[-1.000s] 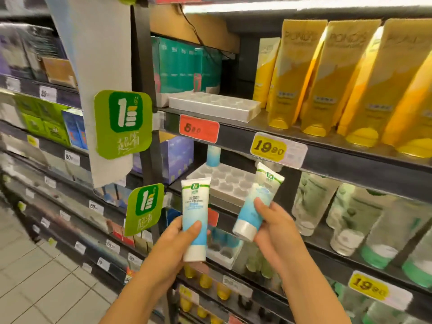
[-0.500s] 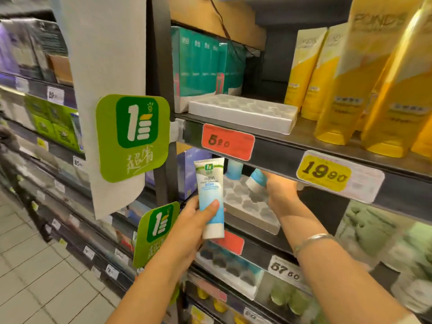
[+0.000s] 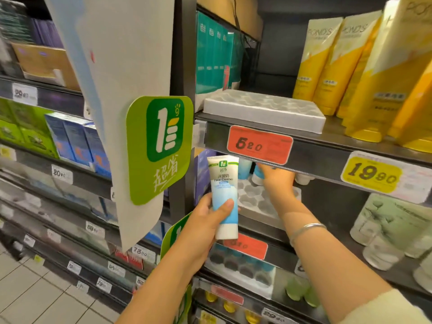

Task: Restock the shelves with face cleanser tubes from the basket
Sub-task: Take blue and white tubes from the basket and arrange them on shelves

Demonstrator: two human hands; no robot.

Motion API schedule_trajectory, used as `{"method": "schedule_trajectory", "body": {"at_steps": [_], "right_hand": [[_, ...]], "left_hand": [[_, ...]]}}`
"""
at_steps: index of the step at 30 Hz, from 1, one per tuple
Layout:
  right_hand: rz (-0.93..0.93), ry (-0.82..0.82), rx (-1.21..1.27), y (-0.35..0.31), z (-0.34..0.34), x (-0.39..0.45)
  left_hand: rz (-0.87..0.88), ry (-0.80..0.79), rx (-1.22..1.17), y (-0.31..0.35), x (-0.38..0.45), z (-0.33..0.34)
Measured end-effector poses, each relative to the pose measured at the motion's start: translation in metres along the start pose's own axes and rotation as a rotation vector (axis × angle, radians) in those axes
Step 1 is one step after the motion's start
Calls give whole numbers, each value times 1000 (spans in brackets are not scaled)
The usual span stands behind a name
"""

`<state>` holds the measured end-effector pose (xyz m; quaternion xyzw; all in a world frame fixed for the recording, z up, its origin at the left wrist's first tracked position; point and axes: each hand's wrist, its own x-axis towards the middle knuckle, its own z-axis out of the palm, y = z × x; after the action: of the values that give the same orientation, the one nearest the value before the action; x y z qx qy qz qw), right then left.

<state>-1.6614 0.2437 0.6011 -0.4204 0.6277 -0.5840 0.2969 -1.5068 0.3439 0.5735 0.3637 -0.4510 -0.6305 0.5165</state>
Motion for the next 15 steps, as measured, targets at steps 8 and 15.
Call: {"method": "schedule_trajectory", "body": {"at_steps": [8, 15], "right_hand": [[-205, 10, 108, 5, -2, -8], [-165, 103, 117, 5, 4, -7]], "left_hand": [[17, -18, 8, 1, 6, -3], [10, -30, 20, 3, 4, -1]]}}
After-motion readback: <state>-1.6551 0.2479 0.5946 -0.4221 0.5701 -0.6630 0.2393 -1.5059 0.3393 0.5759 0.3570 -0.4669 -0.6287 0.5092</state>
